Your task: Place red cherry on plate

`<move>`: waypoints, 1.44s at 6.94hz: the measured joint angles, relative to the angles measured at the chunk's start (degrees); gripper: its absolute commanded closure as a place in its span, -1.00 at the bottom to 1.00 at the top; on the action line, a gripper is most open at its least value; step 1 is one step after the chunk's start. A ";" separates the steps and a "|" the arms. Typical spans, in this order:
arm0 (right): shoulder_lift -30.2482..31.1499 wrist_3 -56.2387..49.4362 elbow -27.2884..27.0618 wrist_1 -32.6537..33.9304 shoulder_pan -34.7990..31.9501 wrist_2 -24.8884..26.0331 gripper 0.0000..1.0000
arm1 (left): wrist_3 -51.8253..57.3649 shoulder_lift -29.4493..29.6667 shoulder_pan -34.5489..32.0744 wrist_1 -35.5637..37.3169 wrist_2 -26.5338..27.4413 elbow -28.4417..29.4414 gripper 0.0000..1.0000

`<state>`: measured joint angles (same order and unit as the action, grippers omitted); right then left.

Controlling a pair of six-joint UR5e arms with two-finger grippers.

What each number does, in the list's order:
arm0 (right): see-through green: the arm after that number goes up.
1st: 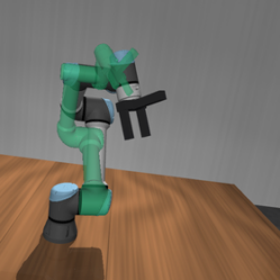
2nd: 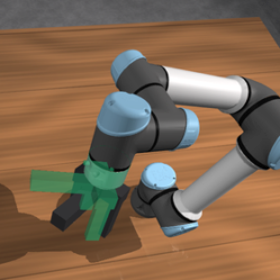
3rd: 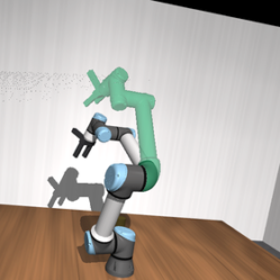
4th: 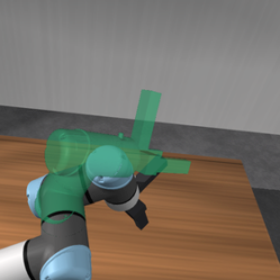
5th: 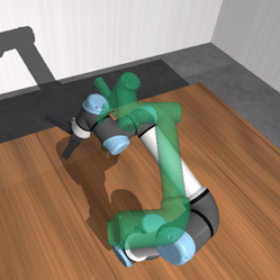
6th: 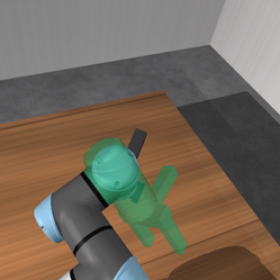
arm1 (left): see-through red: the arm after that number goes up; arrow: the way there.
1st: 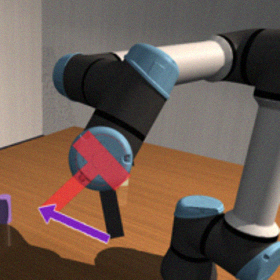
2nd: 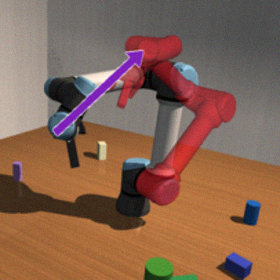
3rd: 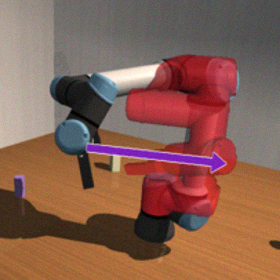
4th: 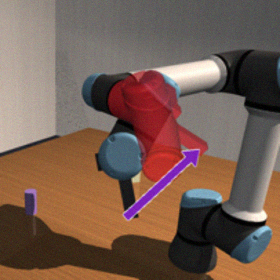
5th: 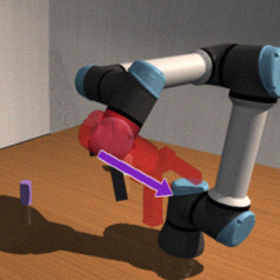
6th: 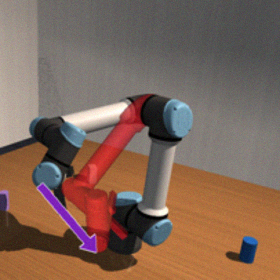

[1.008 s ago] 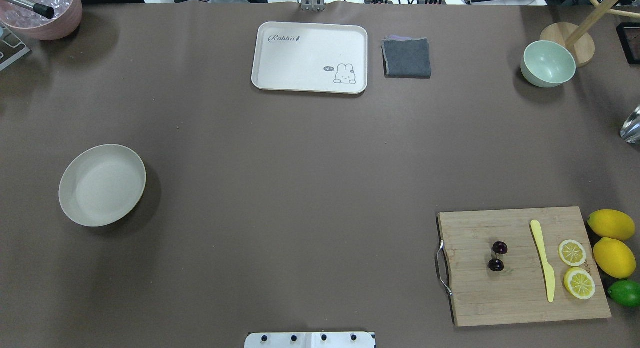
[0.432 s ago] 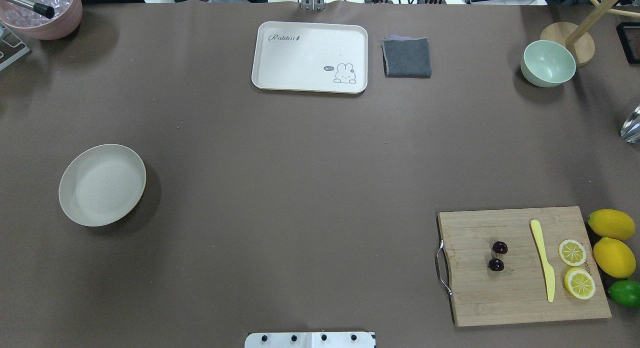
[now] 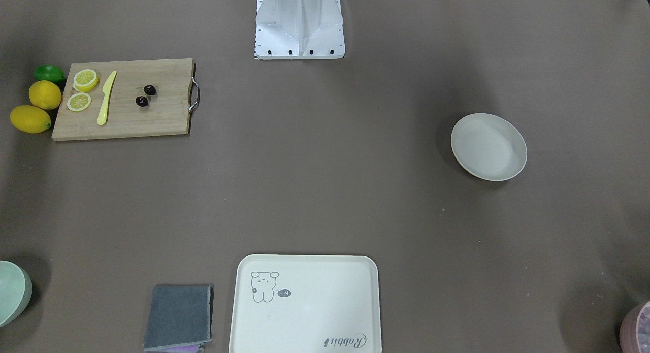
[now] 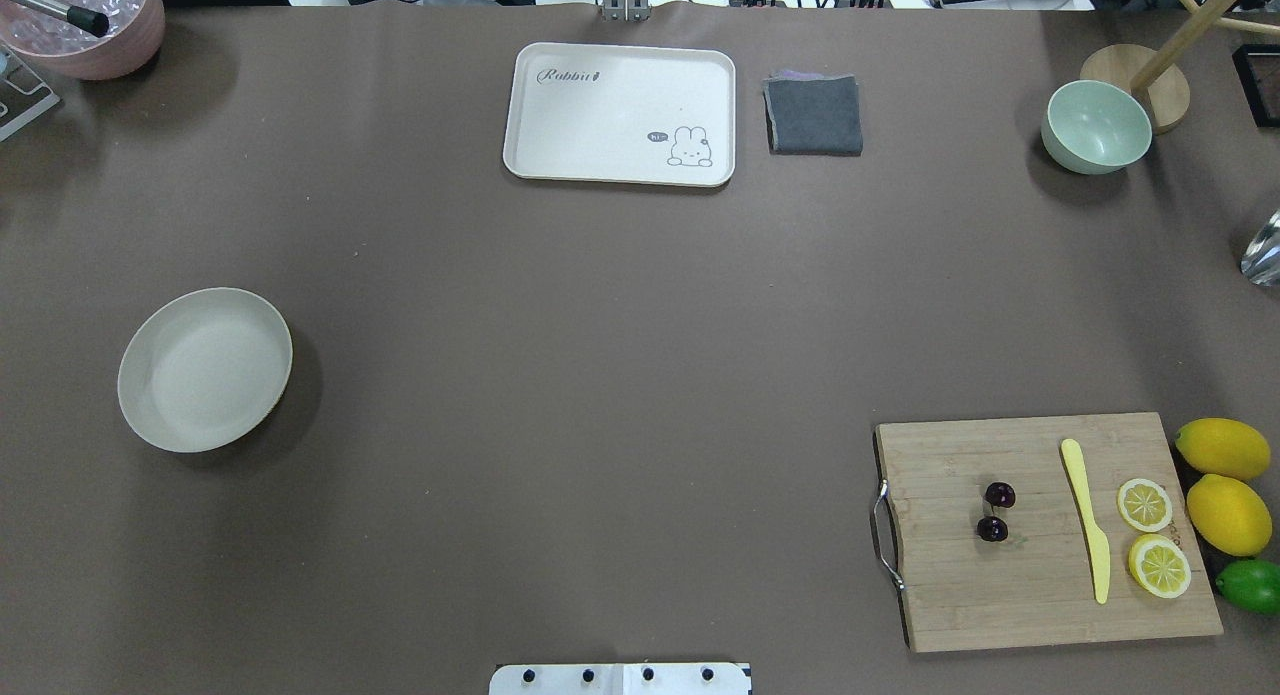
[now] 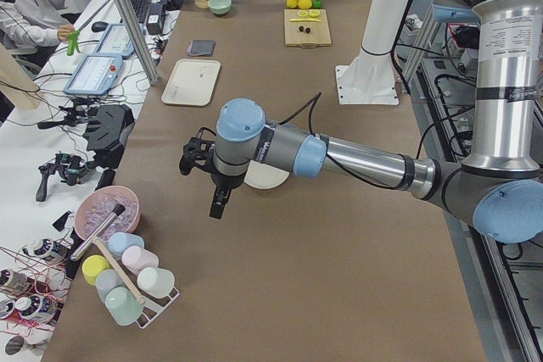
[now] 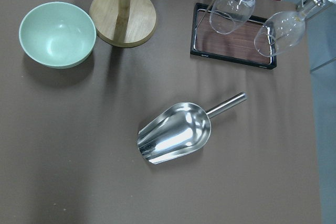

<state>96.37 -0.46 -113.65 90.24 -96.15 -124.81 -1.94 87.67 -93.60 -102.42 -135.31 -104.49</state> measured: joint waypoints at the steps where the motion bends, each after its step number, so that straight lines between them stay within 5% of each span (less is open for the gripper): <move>1: 0.62 0.05 0.28 -0.23 -0.36 -3.33 -1.00 | 0.07 -0.16 -0.05 -2.37 -0.51 0.31 -0.97; 6: 5.06 8.56 3.12 -11.54 2.09 -13.88 -1.00 | -0.45 -2.02 5.95 -11.07 -7.99 2.38 -0.97; 8: 5.02 16.82 3.08 -12.72 8.25 -13.08 -1.00 | -5.59 -2.06 14.62 -13.34 -8.22 5.35 -0.97; 10: 5.18 22.18 3.18 -14.82 12.46 -11.67 -1.00 | -14.91 -1.61 21.17 -25.02 -7.51 12.47 -0.89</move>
<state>101.54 21.72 -110.47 75.42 -83.70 -136.48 -16.86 86.06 -72.43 -127.44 -142.82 -92.02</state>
